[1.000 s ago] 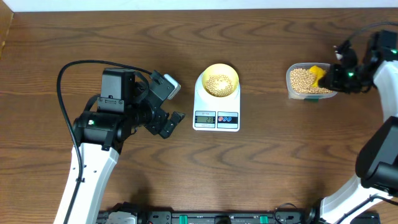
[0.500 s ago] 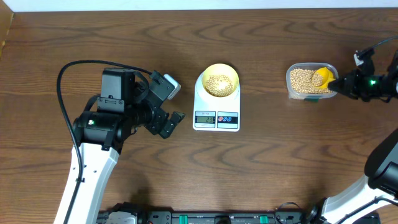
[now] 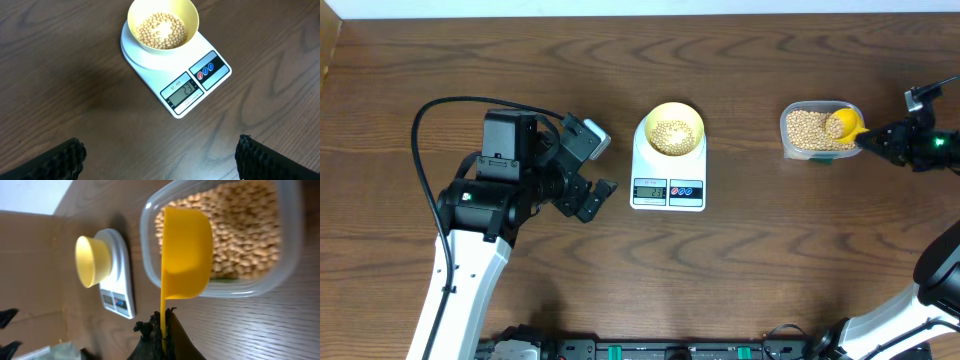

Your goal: Scoop item into bowl and weigh 50g on scale

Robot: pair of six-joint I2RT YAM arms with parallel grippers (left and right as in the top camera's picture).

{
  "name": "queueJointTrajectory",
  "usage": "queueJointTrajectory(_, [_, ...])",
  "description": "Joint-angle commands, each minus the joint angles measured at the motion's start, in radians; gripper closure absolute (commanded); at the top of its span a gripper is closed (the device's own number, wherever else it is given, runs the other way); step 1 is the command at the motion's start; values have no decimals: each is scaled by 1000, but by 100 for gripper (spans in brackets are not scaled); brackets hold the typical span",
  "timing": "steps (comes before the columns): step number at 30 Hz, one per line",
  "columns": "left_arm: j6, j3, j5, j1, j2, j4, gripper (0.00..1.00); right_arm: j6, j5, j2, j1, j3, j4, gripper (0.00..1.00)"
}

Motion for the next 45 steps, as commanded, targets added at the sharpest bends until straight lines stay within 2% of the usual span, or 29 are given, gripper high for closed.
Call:
queueJointTrajectory(1, [16, -3, 13, 5, 6, -1, 2, -62, -103, 6, -2, -5, -17, 99])
queueJointTrajectory(17, [17, -3, 13, 5, 6, -1, 2, -111, -203, 6, 38, -5, -78, 99])
queueJointTrajectory(32, [16, -3, 13, 5, 6, -1, 2, -121, -256, 6, 306, -5, -73, 99])
queueJointTrajectory(45, [16, -3, 13, 5, 6, -1, 2, 83, -172, 6, 536, 37, 95, 99])
